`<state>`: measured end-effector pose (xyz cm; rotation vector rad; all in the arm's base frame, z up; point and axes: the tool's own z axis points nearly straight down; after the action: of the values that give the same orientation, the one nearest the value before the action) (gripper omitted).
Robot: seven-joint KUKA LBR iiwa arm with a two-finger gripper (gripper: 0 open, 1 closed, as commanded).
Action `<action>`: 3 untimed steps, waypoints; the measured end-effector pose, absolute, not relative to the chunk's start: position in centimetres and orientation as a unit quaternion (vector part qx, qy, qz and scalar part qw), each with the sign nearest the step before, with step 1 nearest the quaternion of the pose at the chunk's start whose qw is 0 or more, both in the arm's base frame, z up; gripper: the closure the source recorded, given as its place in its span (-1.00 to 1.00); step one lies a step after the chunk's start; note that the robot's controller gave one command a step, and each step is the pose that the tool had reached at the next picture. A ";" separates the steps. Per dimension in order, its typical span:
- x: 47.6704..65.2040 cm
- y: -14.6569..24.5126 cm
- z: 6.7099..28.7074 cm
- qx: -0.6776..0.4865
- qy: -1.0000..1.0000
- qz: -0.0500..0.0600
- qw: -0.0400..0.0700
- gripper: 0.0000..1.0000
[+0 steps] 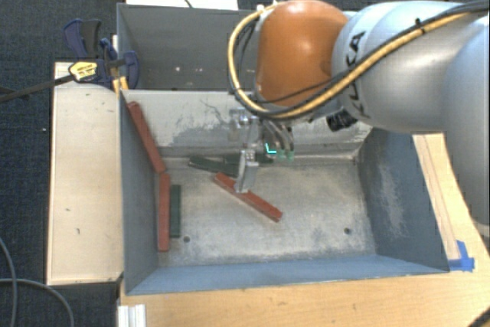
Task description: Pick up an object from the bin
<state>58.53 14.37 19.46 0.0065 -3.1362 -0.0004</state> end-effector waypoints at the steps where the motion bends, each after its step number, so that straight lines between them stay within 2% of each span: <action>1: 58.7 14.3 19.9 0.000 -1.000 -0.001 -0.001 -1.00; 2: 57.6 13.9 13.8 -0.002 -1.000 -0.001 -0.003 -1.00; 3: 57.3 14.0 9.1 -0.055 -0.998 -0.001 -0.001 -1.00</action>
Offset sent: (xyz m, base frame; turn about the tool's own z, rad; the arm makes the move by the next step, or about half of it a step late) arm -0.0240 -0.0095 -0.1246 0.0229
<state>57.30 14.00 9.07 -0.1743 -3.1388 -0.0019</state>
